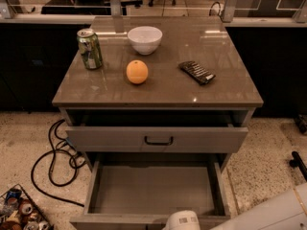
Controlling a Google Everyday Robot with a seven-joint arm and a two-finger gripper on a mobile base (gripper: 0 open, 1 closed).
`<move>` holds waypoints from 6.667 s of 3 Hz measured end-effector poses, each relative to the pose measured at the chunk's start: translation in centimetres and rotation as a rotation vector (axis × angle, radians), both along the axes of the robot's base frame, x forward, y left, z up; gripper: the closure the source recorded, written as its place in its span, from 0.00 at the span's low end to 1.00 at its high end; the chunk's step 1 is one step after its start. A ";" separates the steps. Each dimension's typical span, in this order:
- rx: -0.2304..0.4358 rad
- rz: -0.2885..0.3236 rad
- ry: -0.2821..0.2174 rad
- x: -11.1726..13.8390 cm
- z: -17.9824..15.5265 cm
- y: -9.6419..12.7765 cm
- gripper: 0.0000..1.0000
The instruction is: Close middle drawer
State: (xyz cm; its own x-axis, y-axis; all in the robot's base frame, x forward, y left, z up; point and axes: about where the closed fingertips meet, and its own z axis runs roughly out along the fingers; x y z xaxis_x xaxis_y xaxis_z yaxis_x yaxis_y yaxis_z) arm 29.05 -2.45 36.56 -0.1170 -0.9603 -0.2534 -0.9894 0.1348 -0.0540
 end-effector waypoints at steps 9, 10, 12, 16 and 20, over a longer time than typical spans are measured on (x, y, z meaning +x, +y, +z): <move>-0.200 -0.274 -0.267 16.4 2.4 -2.6 1.00; -0.226 -0.339 -0.322 19.7 3.3 -4.4 1.00; -0.246 -0.388 -0.357 21.8 3.6 -5.6 1.00; -0.305 -0.485 -0.430 24.7 3.8 -7.8 1.00; -0.303 -0.540 -0.451 25.7 3.1 -7.9 0.59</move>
Offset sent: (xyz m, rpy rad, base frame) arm 0.1007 0.0287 0.0035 -0.0667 -0.1608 -0.0997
